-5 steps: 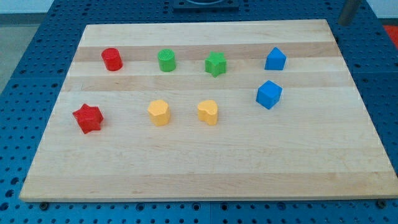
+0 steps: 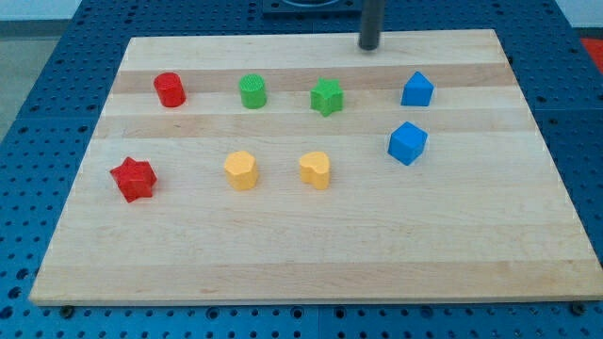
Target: Keep green circle in between green star and red star
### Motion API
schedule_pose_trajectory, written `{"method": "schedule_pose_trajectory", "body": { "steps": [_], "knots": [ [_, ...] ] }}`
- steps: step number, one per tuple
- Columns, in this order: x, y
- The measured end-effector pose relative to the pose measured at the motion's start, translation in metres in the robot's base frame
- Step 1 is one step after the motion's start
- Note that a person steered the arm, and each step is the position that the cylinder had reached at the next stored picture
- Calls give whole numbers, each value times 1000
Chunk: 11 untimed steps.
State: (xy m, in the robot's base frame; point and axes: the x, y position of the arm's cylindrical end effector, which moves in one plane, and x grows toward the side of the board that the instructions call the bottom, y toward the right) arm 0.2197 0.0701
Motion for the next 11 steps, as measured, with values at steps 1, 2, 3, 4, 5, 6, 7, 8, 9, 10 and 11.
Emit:
{"method": "schedule_pose_trajectory", "body": {
  "steps": [1,2,3,4,5,6,7,8,9,10,11],
  "knots": [
    [16,-49],
    [34,-99],
    [55,-130],
    [88,-143],
    [115,-143],
    [117,-144],
    [100,-174],
    [96,-220],
    [102,-244],
    [127,-219],
    [138,-166]
  ]
}}
